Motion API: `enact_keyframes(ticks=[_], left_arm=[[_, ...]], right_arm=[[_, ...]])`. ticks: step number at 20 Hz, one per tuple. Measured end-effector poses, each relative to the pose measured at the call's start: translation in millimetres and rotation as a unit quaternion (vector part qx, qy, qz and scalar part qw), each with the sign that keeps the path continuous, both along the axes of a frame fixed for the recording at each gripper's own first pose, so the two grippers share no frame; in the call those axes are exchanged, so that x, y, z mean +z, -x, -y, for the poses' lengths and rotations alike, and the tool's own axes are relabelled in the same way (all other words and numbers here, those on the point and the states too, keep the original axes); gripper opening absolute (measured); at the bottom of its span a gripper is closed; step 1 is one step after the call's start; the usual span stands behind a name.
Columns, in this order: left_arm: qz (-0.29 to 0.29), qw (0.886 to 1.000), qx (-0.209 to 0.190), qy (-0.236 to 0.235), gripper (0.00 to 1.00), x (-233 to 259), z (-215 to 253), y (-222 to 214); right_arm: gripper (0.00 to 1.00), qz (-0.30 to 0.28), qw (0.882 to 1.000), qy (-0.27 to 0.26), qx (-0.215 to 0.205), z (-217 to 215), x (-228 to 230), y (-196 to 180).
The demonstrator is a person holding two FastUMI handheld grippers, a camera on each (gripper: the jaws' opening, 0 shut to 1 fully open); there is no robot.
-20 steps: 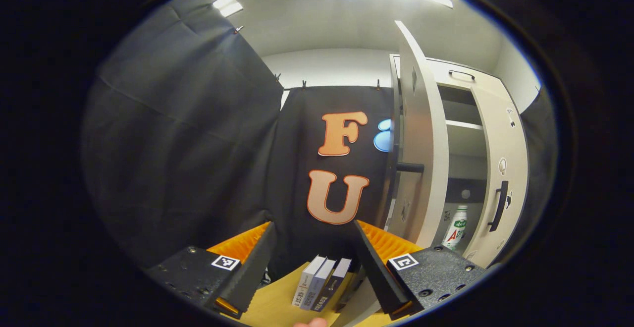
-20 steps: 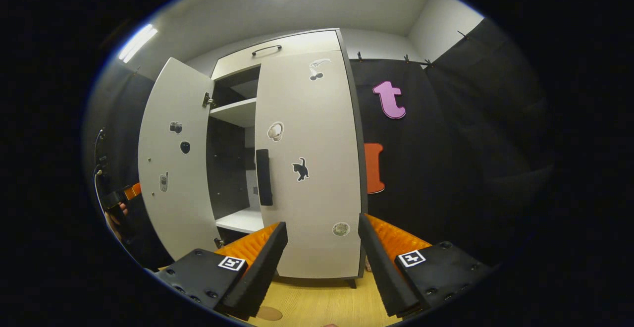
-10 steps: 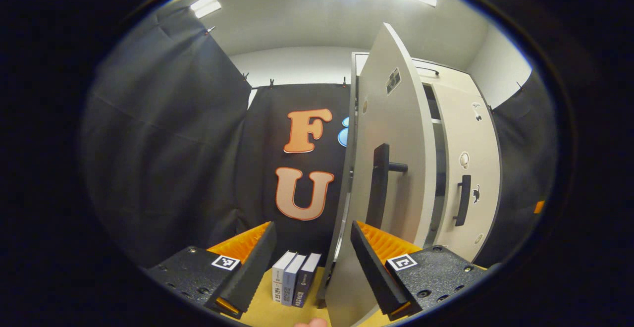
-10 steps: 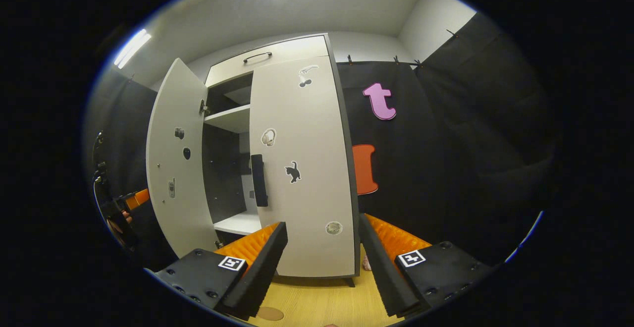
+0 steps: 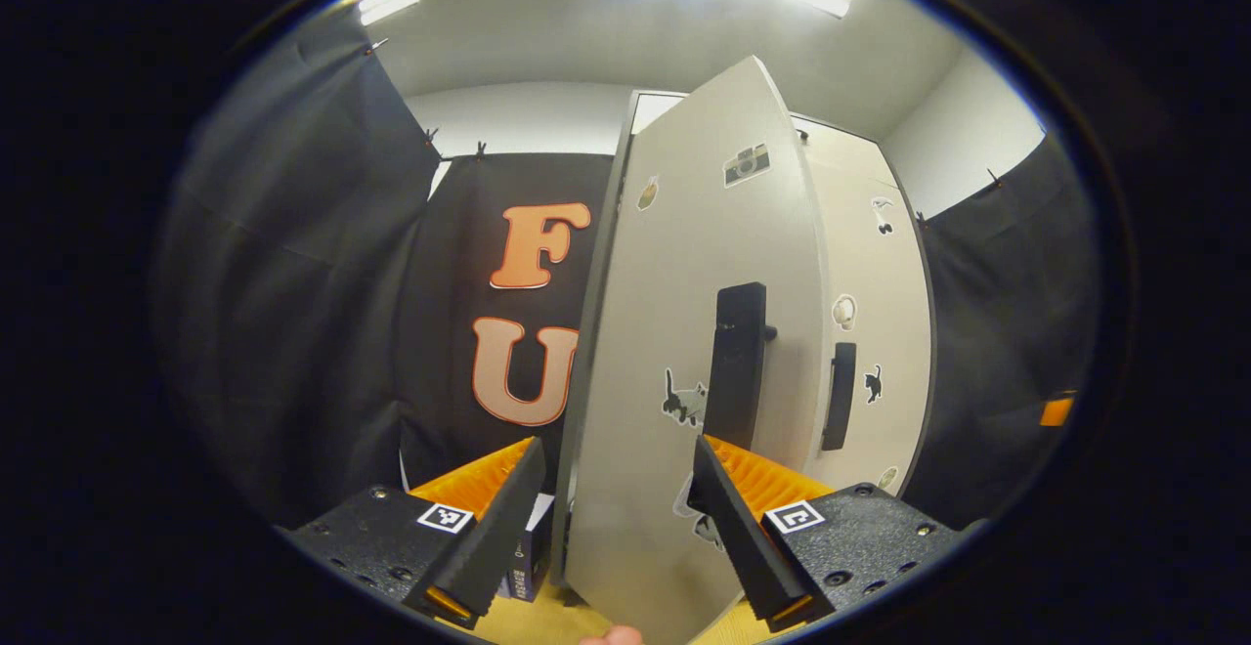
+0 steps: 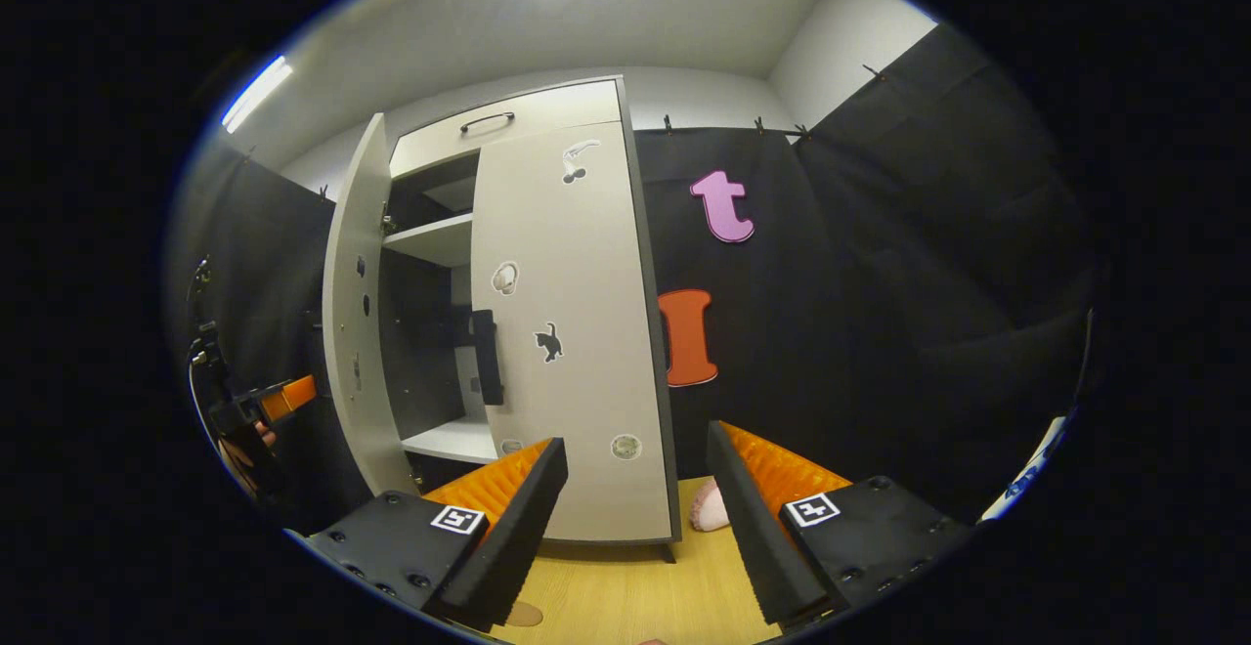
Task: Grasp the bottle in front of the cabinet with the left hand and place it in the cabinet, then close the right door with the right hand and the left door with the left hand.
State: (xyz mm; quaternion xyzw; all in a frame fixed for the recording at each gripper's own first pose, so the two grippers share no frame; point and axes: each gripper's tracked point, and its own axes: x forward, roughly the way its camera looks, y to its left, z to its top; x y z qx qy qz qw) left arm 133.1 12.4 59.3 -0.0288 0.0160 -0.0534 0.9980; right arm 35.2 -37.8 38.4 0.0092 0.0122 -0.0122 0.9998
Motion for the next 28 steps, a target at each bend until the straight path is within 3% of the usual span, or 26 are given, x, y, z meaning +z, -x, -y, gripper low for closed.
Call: enact_keyframes(ticks=[13,14,15,26,27,28], left_arm=[[-0.011,0.999,-0.049,0.004,0.95,-16.0,61.9,-31.9],[-0.016,0.998,-0.056,0.005,0.92,-20.0,68.9,-36.3],[-0.018,0.998,-0.058,0.001,0.95,-23.1,73.6,-42.0],[-0.033,0.997,-0.069,-0.025,0.92,-42.2,105.7,-80.9],[-0.032,0.997,-0.07,-0.026,0.95,-43.7,107.8,-84.2],[-0.03,0.997,-0.072,-0.026,0.92,-45.4,109.0,-86.8]], right_arm=[[0.96,0.007,1.0,0.0,-0.03,20.6,11.3,17.5],[0.96,0.008,0.999,-0.001,-0.031,21.7,12.2,18.6],[0.96,0.01,0.999,-0.001,-0.034,23.5,14.9,21.3],[0.96,0.015,0.999,0.0,-0.049,36.2,19.0,26.6],[0.96,0.015,0.999,0.0,-0.048,35.2,17.7,26.6],[0.96,0.014,0.999,0.0,-0.046,34.1,16.2,26.2]])
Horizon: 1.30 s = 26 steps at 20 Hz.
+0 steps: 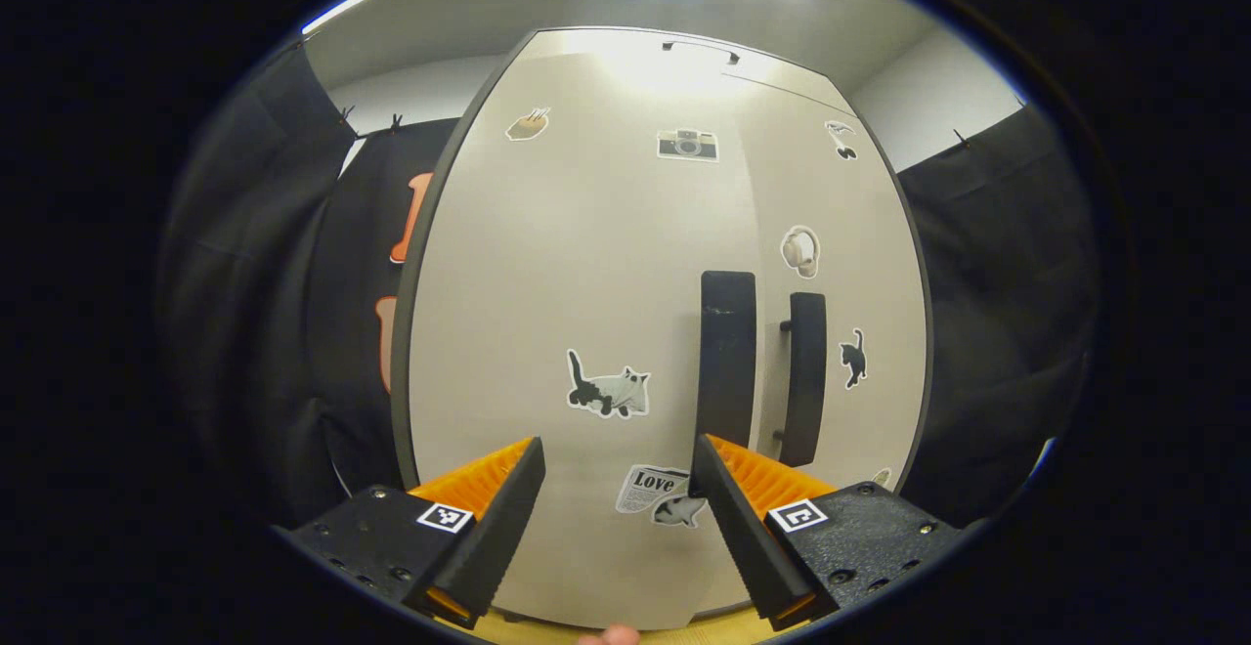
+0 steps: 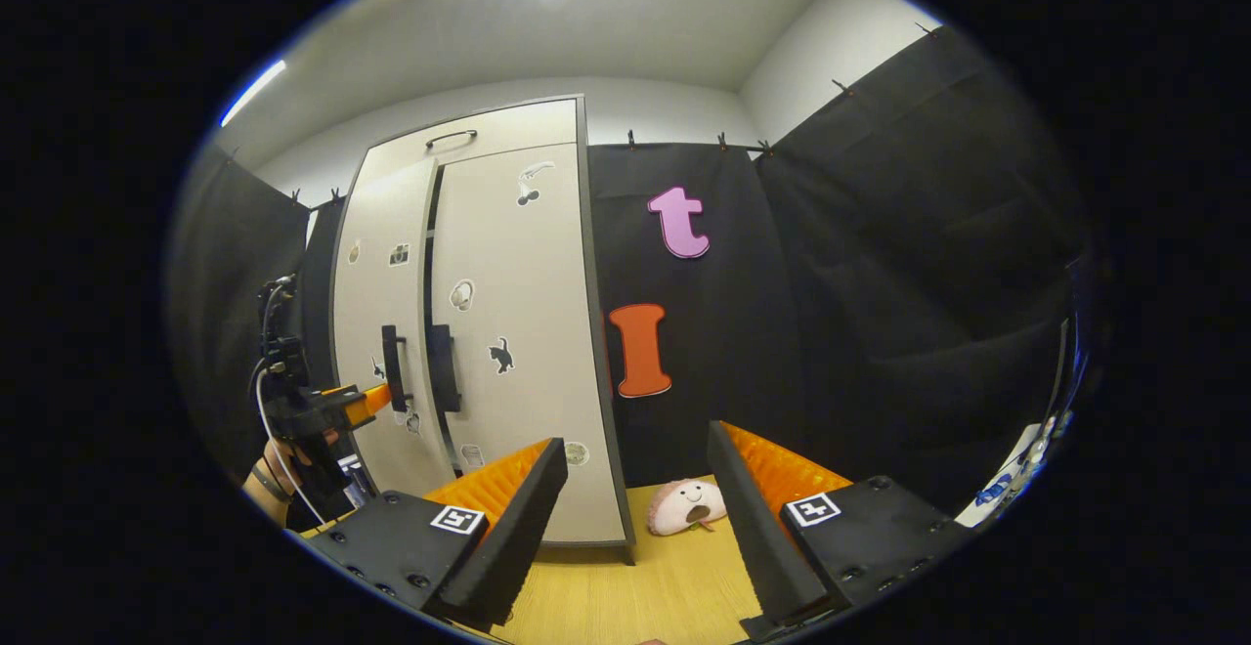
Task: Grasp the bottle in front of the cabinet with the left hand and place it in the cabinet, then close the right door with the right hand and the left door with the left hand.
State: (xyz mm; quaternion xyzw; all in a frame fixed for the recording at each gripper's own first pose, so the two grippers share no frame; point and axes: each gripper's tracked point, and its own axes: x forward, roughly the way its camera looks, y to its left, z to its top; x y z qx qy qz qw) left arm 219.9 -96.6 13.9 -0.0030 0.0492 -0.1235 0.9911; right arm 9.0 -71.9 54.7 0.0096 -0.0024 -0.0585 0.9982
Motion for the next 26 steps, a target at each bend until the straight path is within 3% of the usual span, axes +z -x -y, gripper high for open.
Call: enact_keyframes(ticks=[1,9,18,26], left_arm=[[0.002,1.0,-0.001,0.001,0.95,-1.1,1.5,-1.0],[-0.004,1.0,0.005,0.015,0.95,1.4,-0.9,7.4],[0.034,0.999,0.021,0.022,0.95,57.0,-46.7,114.2],[0.03,0.998,0.062,0.01,0.95,53.0,-93.6,214.1]], right_arm=[[0.96,0.0,1.0,0.0,0.001,-1.1,-1.1,0.9],[0.96,-0.007,1.0,-0.008,0.028,-19.6,-7.4,0.3],[0.96,-0.015,0.998,-0.021,0.065,-44.8,-25.7,-10.9],[0.96,-0.039,0.992,-0.007,0.12,-89.9,-55.9,-9.1]])
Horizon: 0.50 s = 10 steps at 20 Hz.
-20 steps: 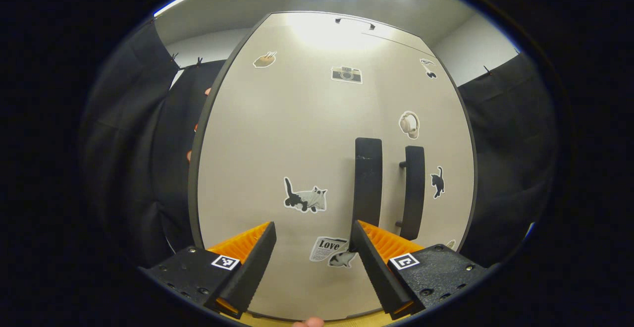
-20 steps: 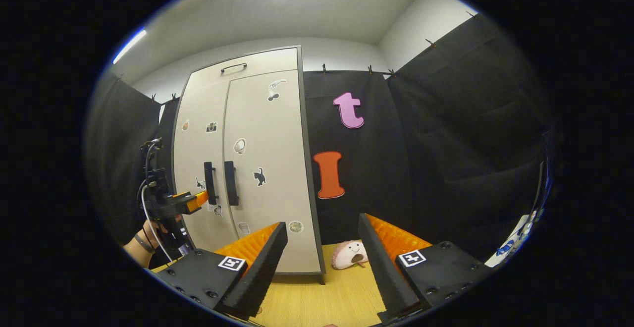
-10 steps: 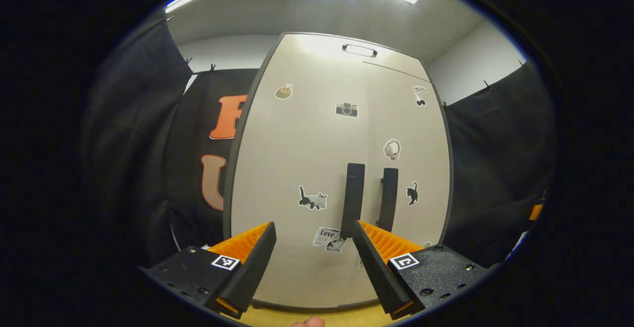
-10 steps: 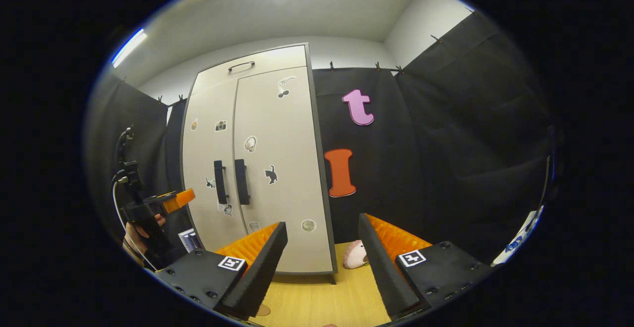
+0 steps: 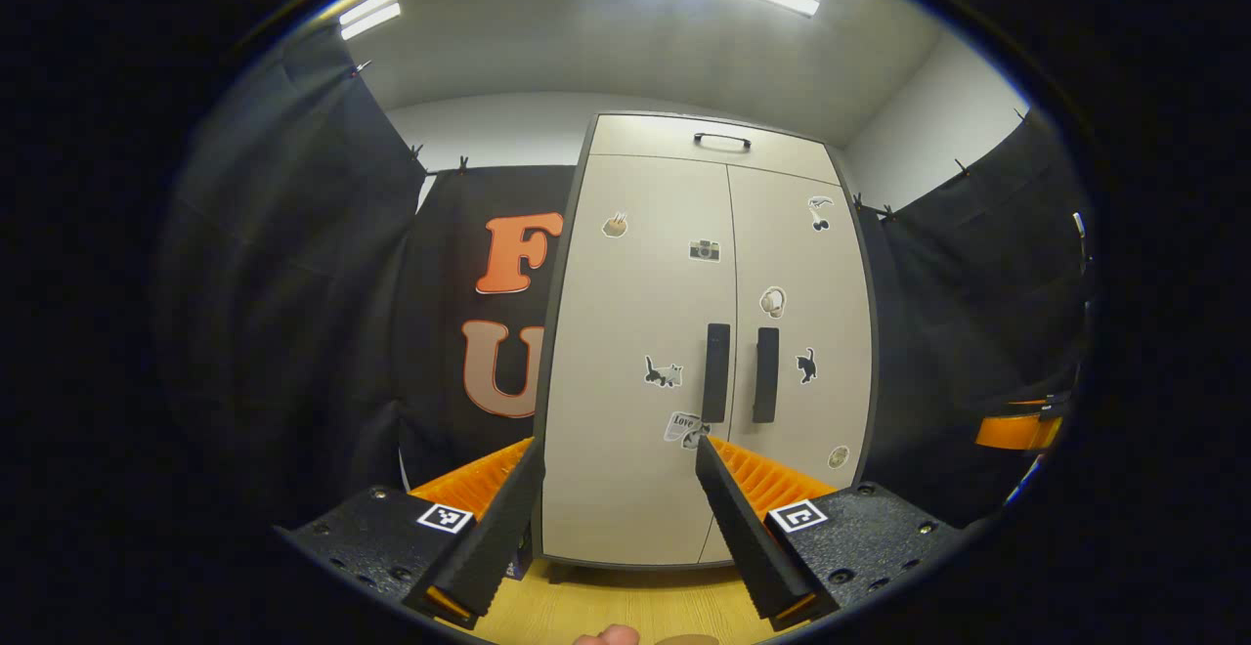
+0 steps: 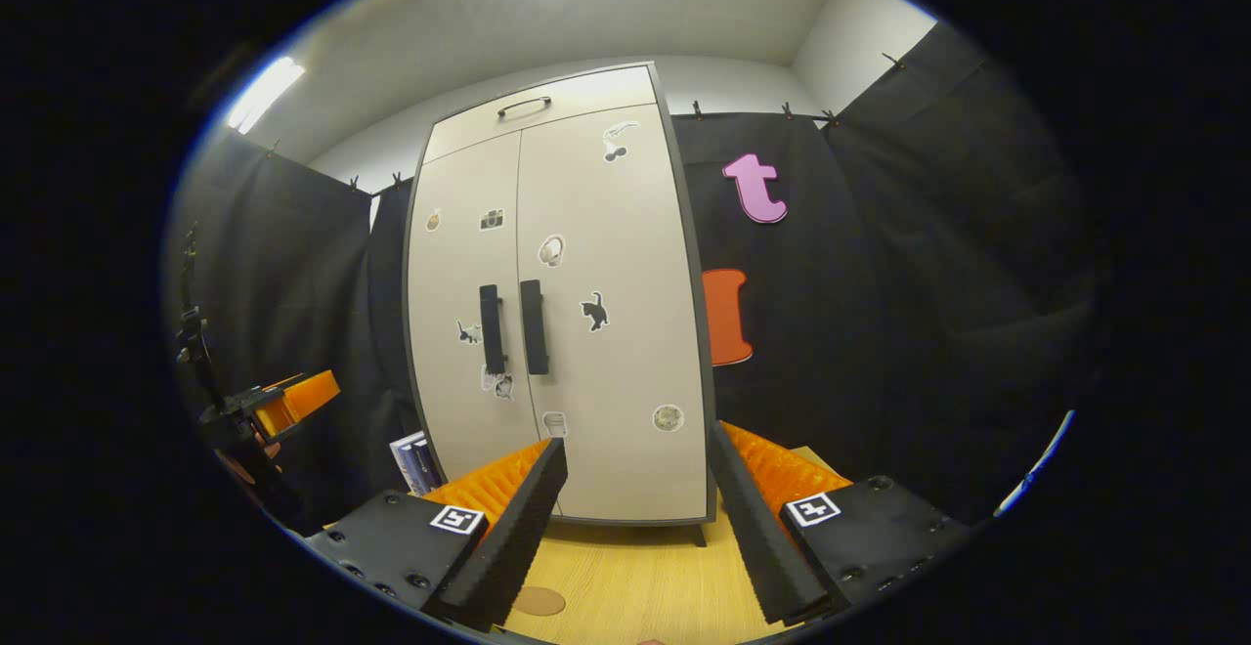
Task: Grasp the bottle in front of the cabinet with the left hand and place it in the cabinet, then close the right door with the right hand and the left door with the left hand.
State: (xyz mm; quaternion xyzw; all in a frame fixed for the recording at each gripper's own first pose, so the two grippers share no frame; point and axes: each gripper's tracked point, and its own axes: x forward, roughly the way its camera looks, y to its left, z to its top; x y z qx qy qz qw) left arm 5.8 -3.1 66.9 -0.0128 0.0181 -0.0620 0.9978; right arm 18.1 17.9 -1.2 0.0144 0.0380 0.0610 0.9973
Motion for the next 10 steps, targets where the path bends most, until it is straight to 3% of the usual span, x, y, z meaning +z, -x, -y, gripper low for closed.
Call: enact_keyframes(ticks=[10], left_arm=[[-0.035,0.999,0.04,-0.004,0.95,-24.5,-27.8,69.6]], right_arm=[[0.96,0.005,1.0,0.015,0.015,-21.3,-13.6,21.3]])
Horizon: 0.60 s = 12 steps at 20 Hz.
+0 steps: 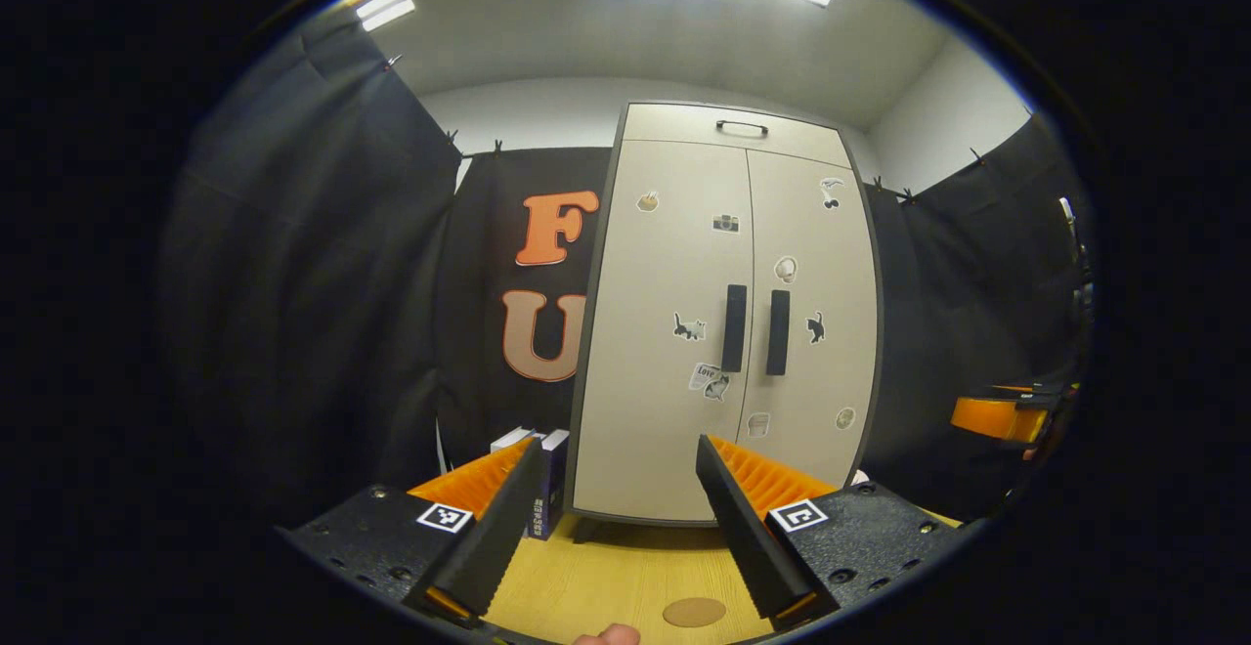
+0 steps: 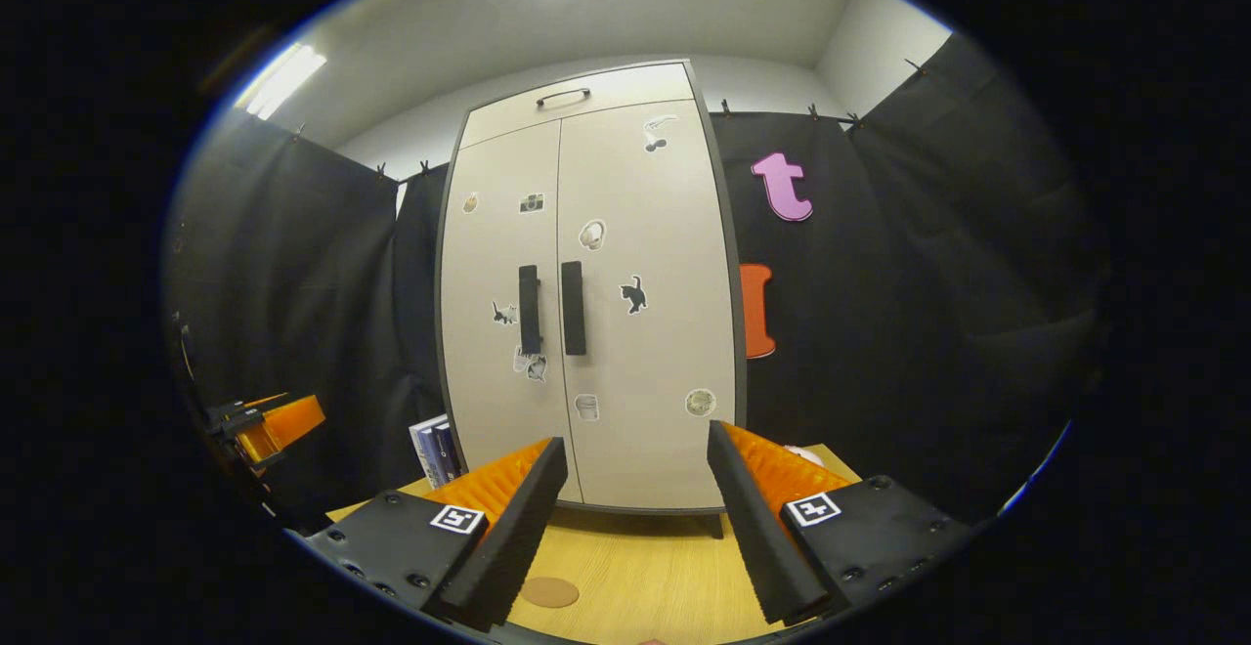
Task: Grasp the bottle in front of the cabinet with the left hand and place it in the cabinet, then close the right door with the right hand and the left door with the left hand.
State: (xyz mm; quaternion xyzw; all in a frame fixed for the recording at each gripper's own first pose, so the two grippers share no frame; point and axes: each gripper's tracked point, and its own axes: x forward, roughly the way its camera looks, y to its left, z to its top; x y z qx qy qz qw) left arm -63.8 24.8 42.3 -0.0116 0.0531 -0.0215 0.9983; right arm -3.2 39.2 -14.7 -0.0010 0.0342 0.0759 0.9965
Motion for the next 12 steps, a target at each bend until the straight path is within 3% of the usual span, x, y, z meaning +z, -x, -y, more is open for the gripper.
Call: enact_keyframes(ticks=[12], left_arm=[[0.017,1.0,-0.008,0.005,0.95,7.5,2.0,2.8]], right_arm=[[0.96,0.002,1.0,-0.01,-0.016,8.9,-0.2,6.6]])
